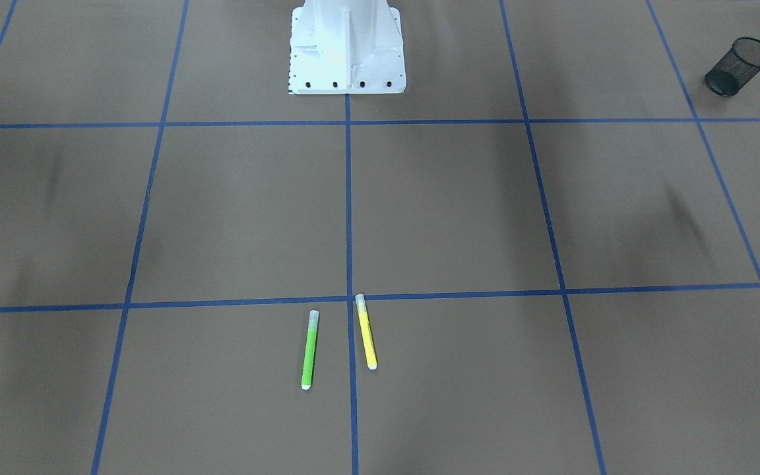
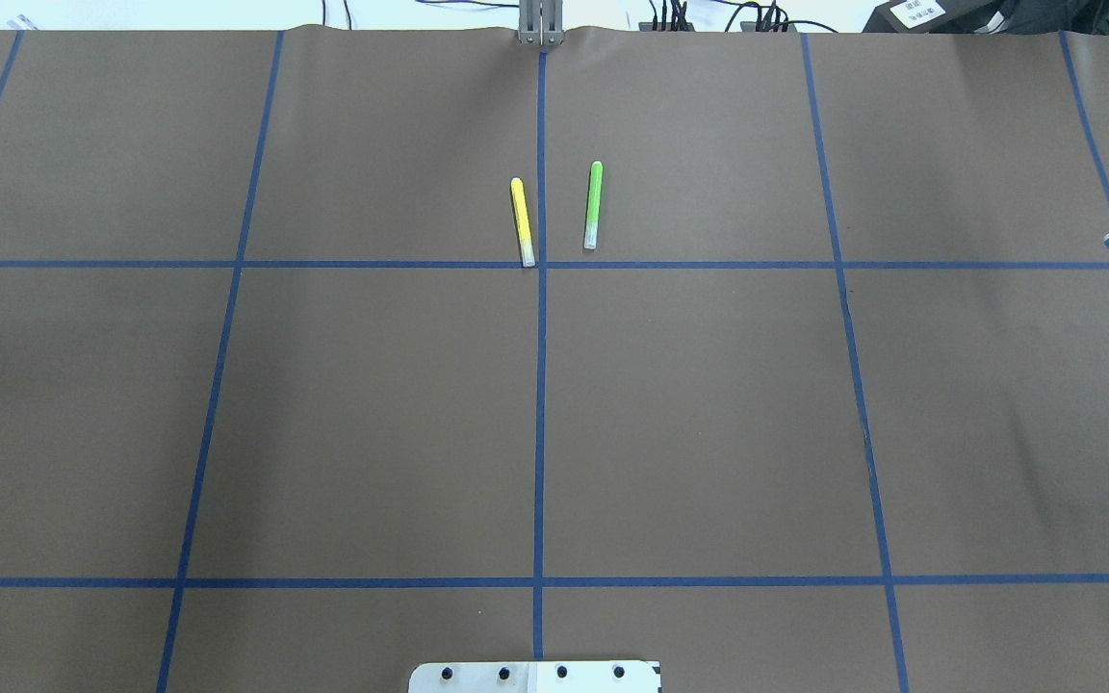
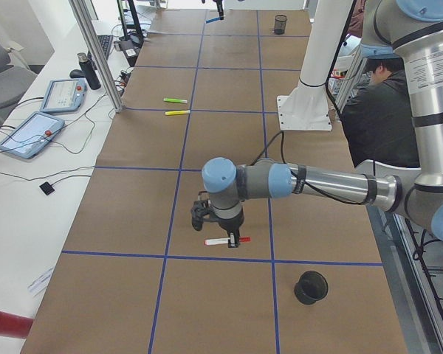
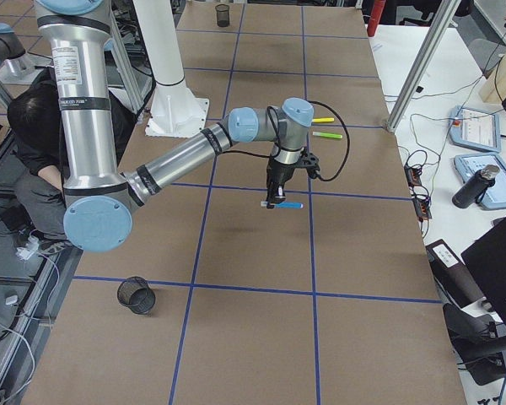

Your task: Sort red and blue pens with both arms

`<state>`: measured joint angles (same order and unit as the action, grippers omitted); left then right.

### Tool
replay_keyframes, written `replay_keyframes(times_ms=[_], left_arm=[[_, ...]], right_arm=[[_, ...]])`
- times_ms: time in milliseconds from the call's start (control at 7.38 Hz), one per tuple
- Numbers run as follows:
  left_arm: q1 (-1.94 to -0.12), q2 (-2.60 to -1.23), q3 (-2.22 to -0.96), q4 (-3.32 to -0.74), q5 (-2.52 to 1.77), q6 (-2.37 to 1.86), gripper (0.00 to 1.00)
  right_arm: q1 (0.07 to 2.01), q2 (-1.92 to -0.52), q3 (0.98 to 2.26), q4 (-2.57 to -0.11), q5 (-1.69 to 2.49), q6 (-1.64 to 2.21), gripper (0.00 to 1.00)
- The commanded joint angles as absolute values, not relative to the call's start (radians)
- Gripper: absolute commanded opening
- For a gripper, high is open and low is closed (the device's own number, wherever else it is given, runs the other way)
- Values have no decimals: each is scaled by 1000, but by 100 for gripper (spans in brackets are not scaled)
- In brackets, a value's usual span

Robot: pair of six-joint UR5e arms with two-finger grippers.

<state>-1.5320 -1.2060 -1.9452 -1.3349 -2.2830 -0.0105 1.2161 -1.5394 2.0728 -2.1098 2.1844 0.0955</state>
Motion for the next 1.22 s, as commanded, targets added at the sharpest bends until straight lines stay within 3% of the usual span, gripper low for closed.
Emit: replay_keyframes(times_ms=[0,542,1083], left_arm=[[-1659,-1089,-1936,-1221,-2286,-2,0],[-1839,-1094,-1922,-731,-2461,-8,0],[-1839,-1091,-1761,-667,-2649,23,0]], right_arm=[[1261,-1630,2094,-2166,2256,5,0],[1259,-1631,2095,-2155,2298,9,0],[1262,-1628,2095,-2154,2298,6,0]])
